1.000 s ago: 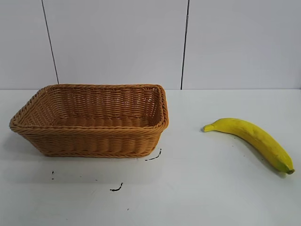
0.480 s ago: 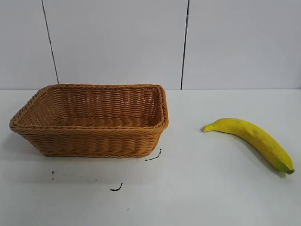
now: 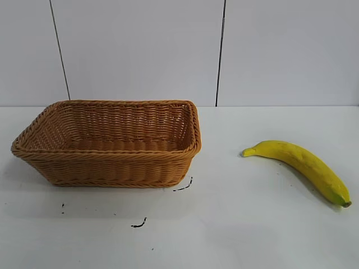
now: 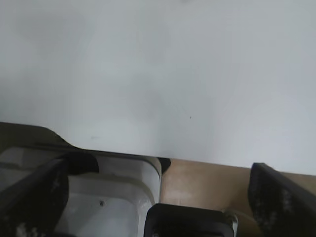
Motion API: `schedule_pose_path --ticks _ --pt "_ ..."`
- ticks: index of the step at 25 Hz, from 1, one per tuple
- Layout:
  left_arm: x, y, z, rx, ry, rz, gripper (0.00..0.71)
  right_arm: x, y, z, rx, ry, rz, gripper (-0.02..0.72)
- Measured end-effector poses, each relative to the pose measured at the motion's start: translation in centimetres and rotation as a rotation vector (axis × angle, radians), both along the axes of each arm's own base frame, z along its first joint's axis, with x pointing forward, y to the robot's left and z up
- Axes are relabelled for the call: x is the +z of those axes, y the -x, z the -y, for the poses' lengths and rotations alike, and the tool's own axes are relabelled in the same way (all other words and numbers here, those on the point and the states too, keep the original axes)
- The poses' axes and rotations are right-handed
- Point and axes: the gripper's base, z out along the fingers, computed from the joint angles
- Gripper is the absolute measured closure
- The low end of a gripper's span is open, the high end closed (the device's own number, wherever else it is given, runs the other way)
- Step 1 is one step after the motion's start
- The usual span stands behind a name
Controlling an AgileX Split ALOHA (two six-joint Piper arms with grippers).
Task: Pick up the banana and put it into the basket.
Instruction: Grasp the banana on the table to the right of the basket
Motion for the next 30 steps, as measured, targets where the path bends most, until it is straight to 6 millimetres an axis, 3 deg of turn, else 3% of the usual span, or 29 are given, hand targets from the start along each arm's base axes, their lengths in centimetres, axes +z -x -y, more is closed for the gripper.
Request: schedule_pose_path --ticks 7,12,19,30 --pt "0.0 0.0 0.0 0.0 0.0 0.0 0.02 -2.1 -9.1 -0.3 0.062 0.02 -0.001 0.011" --pt "0.0 0.0 0.0 0.0 0.0 0.0 0.02 -4.5 -13.1 -0.4 0.12 0.045 -0.009 0.011" --pt "0.0 0.0 0.0 0.0 0.0 0.0 0.02 -8.1 -15.2 -2.2 0.261 0.103 0.007 0.011" --pt "0.0 0.0 0.0 0.0 0.001 0.0 0.02 -11.6 -16.9 -1.4 0.199 0.11 0.056 0.011"
